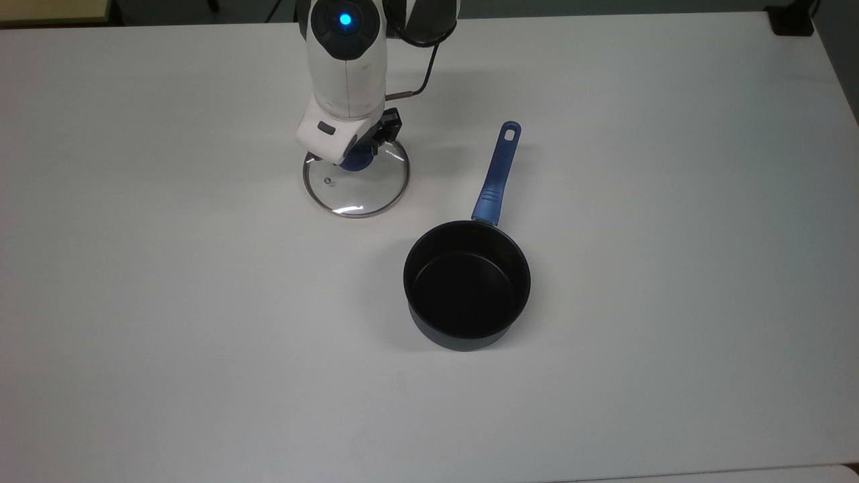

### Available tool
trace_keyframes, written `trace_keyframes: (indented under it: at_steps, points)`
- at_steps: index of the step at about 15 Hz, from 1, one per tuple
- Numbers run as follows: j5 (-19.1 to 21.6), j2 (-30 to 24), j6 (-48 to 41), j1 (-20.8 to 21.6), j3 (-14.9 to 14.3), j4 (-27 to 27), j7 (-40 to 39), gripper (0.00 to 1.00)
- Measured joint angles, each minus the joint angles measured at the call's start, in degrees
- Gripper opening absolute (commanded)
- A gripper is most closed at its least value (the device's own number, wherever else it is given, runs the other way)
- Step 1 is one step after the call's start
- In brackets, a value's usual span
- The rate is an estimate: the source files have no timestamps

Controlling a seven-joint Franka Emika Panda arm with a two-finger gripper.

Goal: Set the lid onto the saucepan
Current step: 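Close the gripper on the blue knob of the glass lid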

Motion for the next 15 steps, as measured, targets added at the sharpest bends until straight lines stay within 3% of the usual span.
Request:
trace_keyframes:
  at_steps: [5,7,8,9,10,15]
  points:
    - [-0.03,-0.01,0.01,0.0,0.0,0.0,-0.01,0.29]
    - [-0.04,-0.01,0.01,0.0,0.0,0.0,-0.01,0.29]
    - [-0.04,-0.01,0.02,0.0,0.0,0.0,-0.01,0.5]
    - [-0.04,-0.01,0.02,0.0,0.0,0.0,-0.01,0.83]
    - [-0.04,-0.01,0.02,0.0,0.0,0.0,-0.01,1.0]
    - [-0.03,-0.04,0.34,-0.01,-0.02,0.07,-0.01,0.97]
